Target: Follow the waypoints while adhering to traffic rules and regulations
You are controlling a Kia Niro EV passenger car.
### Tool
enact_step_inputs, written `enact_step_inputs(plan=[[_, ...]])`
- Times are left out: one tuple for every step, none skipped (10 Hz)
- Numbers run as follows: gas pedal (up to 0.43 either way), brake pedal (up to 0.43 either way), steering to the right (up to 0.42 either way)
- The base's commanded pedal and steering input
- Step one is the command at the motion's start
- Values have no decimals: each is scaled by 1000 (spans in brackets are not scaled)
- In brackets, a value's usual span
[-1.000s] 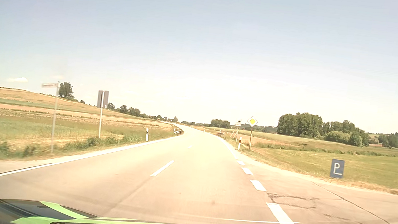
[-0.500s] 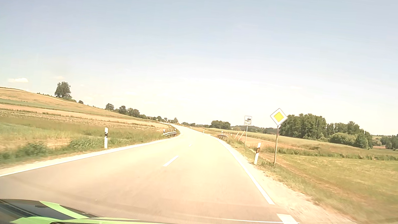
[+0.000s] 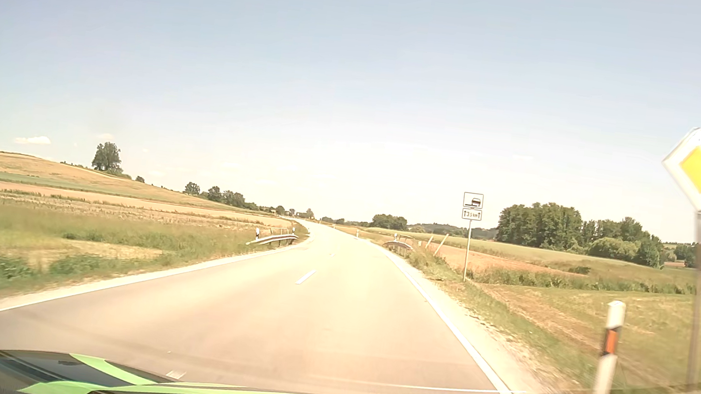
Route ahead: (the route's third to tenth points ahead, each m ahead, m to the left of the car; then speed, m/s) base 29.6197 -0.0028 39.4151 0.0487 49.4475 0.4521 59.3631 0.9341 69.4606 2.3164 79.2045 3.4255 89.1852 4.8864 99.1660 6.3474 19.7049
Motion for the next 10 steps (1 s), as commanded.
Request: enact_step_inputs(plan=[[240, 0, -3], [268, 0, -3], [268, 0, -3], [268, 0, -5], [268, 0, -9], [240, 0, -12], [209, 0, -12], [209, 0, -12], [209, 0, -12], [209, 0, -12]])
